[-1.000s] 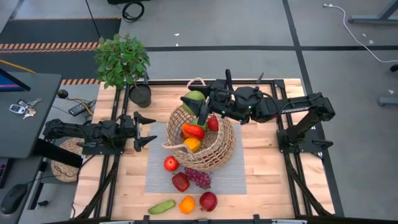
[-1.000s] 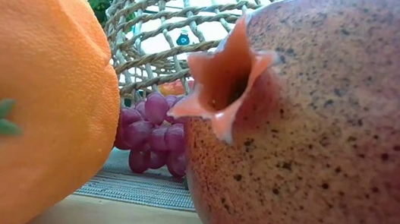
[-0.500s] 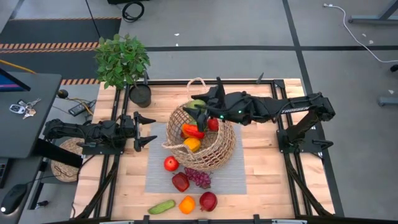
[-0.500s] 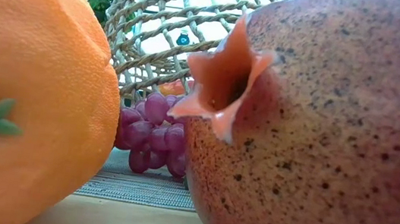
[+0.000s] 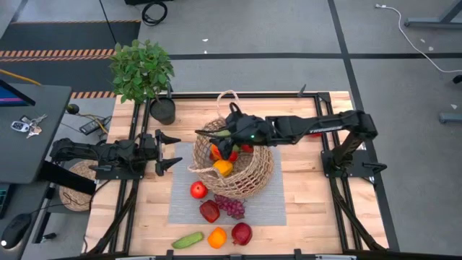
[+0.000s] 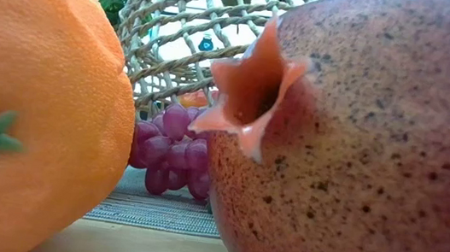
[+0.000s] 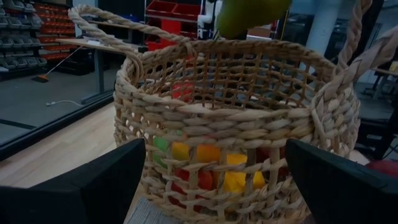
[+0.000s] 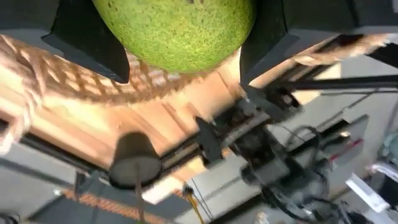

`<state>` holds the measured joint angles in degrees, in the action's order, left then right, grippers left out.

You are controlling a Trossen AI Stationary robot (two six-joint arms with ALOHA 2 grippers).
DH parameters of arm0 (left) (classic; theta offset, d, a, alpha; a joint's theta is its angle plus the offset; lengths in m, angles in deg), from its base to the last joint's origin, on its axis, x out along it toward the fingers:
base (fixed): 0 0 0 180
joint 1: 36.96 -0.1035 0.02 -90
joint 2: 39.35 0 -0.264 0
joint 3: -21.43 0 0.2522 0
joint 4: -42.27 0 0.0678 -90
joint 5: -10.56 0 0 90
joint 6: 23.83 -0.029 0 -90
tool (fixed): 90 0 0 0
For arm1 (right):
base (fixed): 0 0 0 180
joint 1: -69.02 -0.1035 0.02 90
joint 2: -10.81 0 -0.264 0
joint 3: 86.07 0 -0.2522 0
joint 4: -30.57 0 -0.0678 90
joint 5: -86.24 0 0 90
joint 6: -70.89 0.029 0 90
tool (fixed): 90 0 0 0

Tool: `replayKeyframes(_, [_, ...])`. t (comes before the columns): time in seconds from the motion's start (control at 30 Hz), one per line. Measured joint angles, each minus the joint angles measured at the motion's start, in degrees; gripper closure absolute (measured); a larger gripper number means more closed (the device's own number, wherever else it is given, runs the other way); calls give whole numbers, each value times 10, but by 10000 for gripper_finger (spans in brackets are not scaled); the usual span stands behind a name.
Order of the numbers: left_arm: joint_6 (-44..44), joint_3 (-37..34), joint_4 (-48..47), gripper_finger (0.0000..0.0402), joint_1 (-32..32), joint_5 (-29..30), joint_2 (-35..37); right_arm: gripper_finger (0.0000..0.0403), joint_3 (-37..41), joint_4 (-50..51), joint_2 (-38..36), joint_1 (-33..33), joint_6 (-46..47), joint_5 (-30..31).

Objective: Build produce basket
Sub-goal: Put the pear into the basket

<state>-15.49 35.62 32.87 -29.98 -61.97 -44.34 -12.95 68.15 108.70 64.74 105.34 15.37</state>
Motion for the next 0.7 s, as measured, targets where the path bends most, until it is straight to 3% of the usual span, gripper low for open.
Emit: replayKeyframes(0.7, [0, 0, -3, 10, 0, 0, -2, 98, 0, 66, 93, 34, 4, -138])
